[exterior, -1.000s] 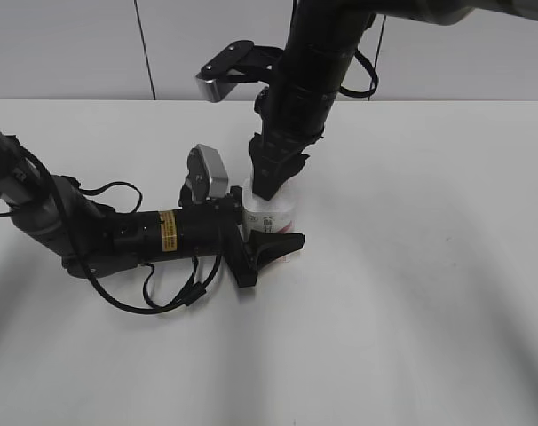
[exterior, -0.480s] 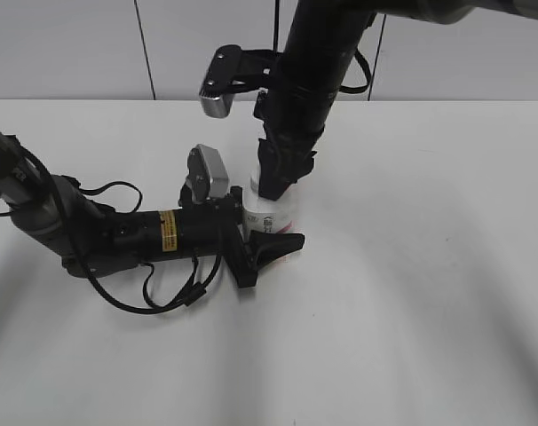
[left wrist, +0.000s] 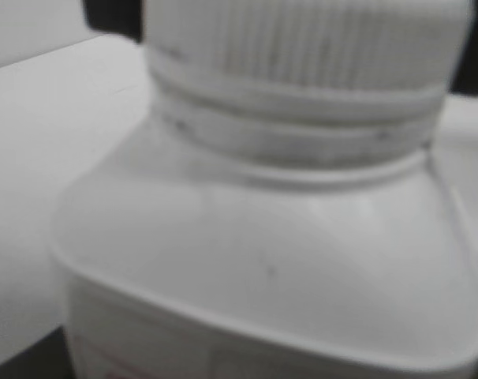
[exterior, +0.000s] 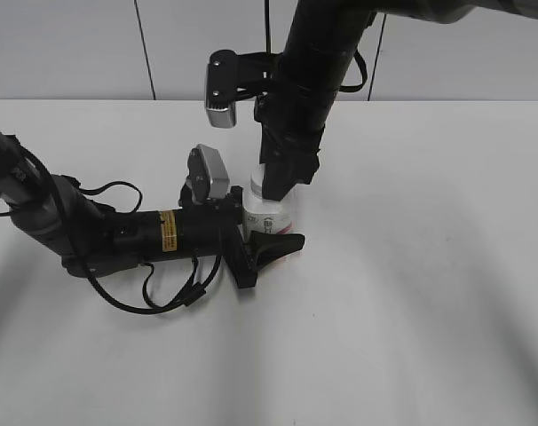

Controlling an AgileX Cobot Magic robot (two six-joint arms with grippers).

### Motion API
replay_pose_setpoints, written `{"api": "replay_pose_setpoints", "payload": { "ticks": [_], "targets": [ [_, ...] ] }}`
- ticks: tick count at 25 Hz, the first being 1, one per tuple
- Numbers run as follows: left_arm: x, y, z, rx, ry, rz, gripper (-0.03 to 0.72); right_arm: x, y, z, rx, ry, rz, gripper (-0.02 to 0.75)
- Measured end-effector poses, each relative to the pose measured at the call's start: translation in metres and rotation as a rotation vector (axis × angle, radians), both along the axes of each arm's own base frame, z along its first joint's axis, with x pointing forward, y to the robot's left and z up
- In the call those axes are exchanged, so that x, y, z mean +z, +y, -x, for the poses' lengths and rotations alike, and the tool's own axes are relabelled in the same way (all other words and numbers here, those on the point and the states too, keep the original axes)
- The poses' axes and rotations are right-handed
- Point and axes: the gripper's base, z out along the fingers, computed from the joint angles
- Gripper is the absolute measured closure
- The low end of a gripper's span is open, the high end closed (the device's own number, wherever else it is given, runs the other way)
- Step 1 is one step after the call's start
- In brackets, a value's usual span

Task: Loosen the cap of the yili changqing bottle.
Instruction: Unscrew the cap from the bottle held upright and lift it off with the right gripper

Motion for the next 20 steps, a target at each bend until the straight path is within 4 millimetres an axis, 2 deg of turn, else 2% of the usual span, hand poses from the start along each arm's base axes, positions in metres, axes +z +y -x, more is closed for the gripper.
{"api": "replay_pose_setpoints", "payload": {
  "ticks": [20],
  "targets": [
    [0.0, 0.0, 0.0, 0.0, 0.0, 0.0, 0.238, 0.0, 0.0, 0.0001, 0.005, -0.001, 0.0, 0.342]
  ]
}}
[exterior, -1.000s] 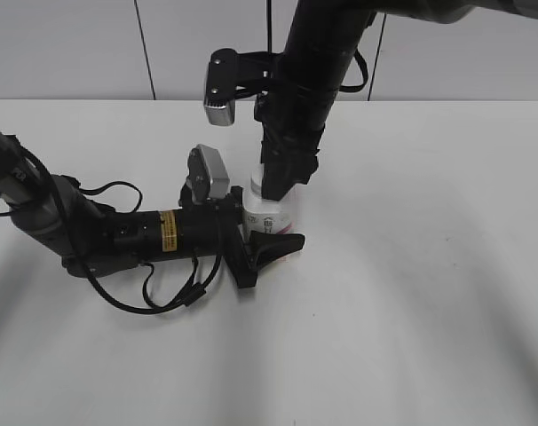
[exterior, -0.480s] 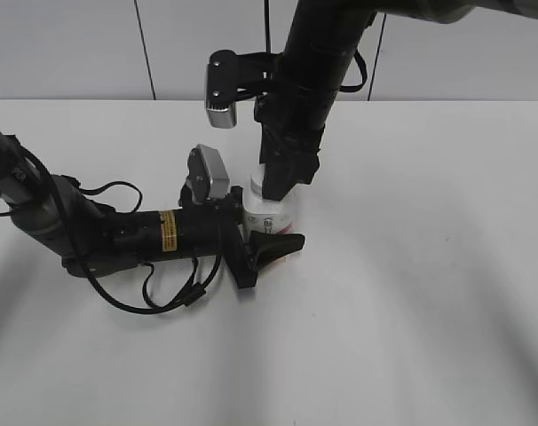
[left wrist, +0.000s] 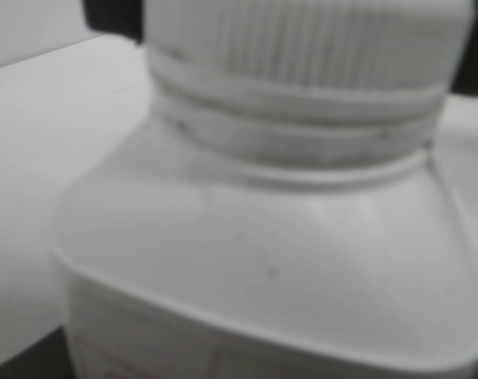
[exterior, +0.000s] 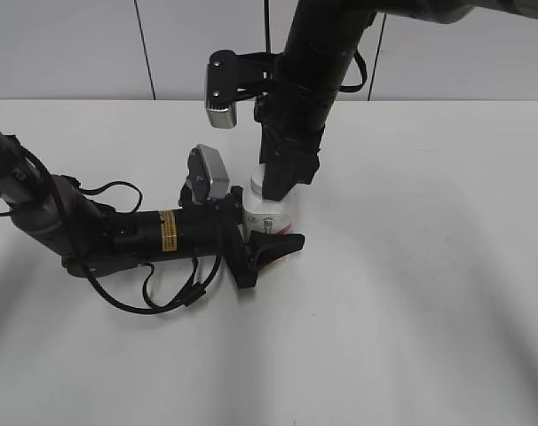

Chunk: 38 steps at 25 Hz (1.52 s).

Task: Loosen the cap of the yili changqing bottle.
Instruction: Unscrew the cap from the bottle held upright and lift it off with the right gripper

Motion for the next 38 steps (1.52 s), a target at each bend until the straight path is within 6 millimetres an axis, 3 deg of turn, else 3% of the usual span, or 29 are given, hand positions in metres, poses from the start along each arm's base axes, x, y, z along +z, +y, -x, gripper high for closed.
{"api": "replay_pose_setpoints", "payload": {
  "ticks": [5, 16, 27, 38],
  "targets": [
    [0.0, 0.0, 0.0, 0.0, 0.0, 0.0, 0.238, 0.0, 0.0, 0.0, 0.001, 0.0, 0.0, 0.339],
    [0.0, 0.0, -0.0002, 0.003, 0.005, 0.001, 0.238, 0.0, 0.0, 0.001, -0.015, 0.016, -0.001, 0.246],
    [-0.0001, 0.0001, -0.0003, 0.005, 0.009, 0.001, 0.239, -0.0003, -0.0008, 0.001, -0.187, 0.068, 0.008, 0.245],
    [-0.0001, 0.0002, -0.0006, 0.01, 0.016, 0.003, 0.239, -0.0011, -0.004, 0.0003, -0.156, 0.048, 0.044, 0.245]
  ]
}}
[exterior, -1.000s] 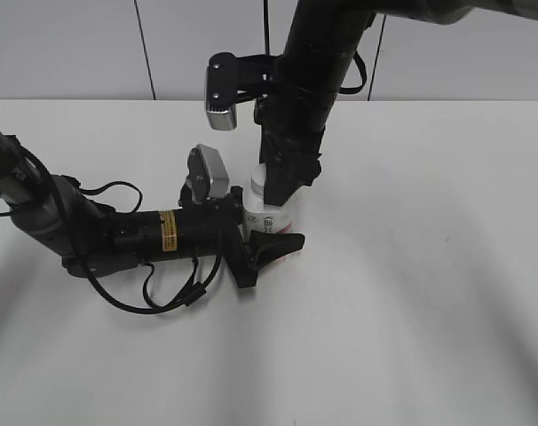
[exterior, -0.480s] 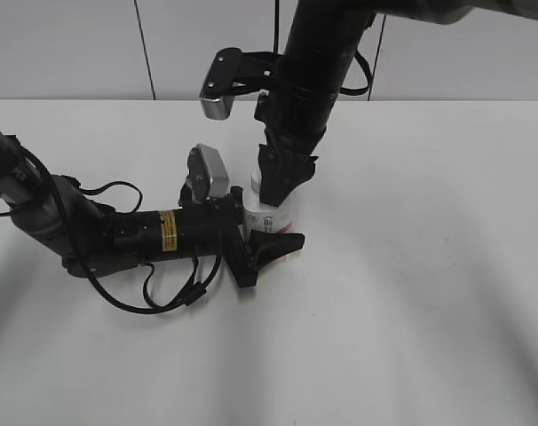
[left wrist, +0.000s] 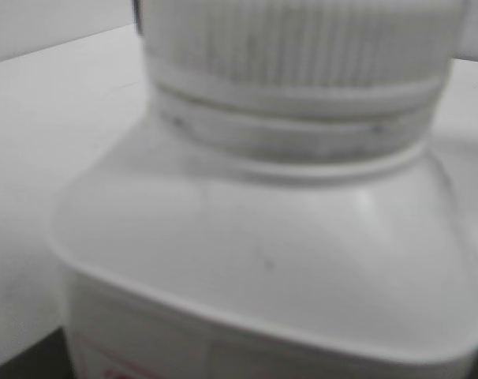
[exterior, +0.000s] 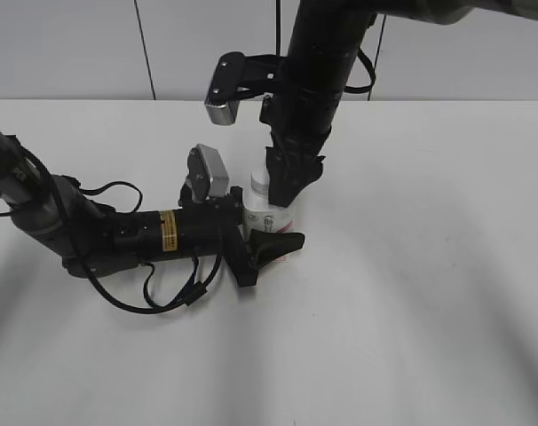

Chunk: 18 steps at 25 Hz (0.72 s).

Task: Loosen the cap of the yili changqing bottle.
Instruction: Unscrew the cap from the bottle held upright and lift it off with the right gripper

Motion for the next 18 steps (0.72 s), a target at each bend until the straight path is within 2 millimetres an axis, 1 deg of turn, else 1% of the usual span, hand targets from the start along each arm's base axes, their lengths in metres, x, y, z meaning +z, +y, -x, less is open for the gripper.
{"api": "replay_pose_setpoints", "payload": {
  "ticks": [10, 14, 18],
  "targets": [
    [0.0, 0.0, 0.0, 0.0, -0.001, -0.001, 0.239, 0.001, 0.001, 0.001, 0.019, 0.001, -0.017, 0.245],
    [0.0, 0.0, 0.0, 0.001, 0.0, -0.002, 0.239, 0.013, 0.001, 0.003, 0.005, -0.014, -0.039, 0.245],
    [0.0, 0.0, 0.0, 0.004, 0.003, -0.004, 0.239, 0.026, 0.0, 0.005, -0.045, -0.017, -0.058, 0.245]
  ]
}}
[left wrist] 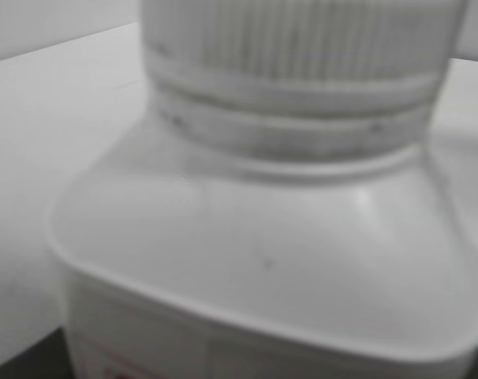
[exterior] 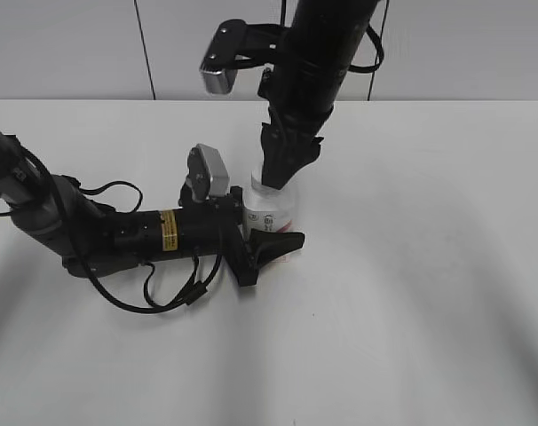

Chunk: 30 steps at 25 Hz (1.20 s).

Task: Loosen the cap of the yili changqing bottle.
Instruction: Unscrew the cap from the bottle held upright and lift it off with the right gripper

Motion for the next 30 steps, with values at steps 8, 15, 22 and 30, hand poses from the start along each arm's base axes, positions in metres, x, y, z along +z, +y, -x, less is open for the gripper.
{"api": "replay_pose_setpoints", "payload": {
  "ticks": [8, 15, 22, 30],
  "targets": [
    [0.0001, 0.0001, -0.0004, 0.005, 0.001, 0.002, 0.239, 0.0036, -0.005, -0.0021, -0.301, 0.049, 0.029, 0.245],
    [0.0001, 0.0001, -0.0005, 0.007, 0.002, 0.002, 0.239, 0.0039, -0.0047, -0.0019, -0.661, 0.161, 0.003, 0.245],
    [0.0001, -0.0001, -0.0005, 0.007, 0.002, 0.002, 0.239, 0.0059, 0.0023, 0.0025, -0.825, 0.293, -0.063, 0.245],
    [0.0001, -0.0001, -0.0005, 0.007, 0.002, 0.002, 0.239, 0.0056, 0.0014, 0.0019, -1.022, 0.348, -0.062, 0.245]
  ]
}}
